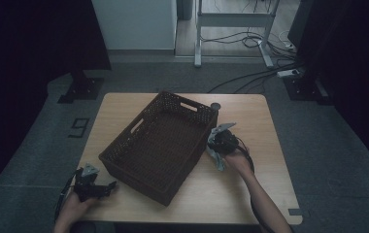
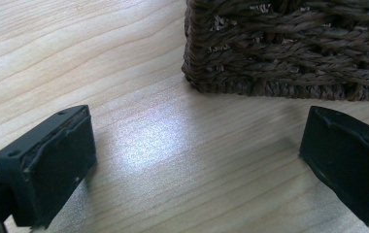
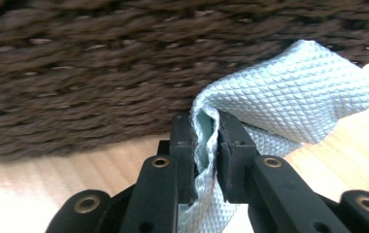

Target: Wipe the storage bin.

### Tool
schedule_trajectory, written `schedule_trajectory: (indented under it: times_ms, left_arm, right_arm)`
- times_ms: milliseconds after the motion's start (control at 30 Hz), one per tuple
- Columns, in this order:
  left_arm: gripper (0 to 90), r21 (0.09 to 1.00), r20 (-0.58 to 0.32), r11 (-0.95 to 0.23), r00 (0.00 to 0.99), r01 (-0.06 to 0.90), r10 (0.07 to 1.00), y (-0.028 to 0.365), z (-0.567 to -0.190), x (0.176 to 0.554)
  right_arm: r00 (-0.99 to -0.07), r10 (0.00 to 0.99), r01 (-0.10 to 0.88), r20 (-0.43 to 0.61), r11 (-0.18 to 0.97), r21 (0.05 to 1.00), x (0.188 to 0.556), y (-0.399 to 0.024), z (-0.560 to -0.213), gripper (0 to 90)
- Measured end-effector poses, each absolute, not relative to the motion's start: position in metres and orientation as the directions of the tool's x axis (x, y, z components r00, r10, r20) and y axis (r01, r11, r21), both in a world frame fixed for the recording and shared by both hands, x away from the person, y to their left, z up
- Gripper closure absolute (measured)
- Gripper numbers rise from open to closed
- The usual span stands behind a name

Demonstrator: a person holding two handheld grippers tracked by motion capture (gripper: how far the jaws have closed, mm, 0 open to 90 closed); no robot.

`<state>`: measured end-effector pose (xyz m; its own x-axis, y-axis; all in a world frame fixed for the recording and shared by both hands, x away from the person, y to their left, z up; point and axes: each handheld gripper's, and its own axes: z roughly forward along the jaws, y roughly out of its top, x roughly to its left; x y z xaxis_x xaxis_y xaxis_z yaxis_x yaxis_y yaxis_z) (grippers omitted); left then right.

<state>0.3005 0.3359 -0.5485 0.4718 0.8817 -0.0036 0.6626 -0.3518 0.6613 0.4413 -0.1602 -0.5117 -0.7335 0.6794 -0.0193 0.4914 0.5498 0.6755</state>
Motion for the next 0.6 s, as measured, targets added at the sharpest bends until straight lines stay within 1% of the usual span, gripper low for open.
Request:
schedule_trajectory:
  times_ms: [600]
  left_arm:
    - [0.0,0.662,-0.004,-0.351,0.471,0.663,0.882,0.336,-0.549,0.300]
  right_arm:
    - [-0.784,0.621,0.457,0.006,0.570,0.683,0.411,-0.145,-0.510,78.1]
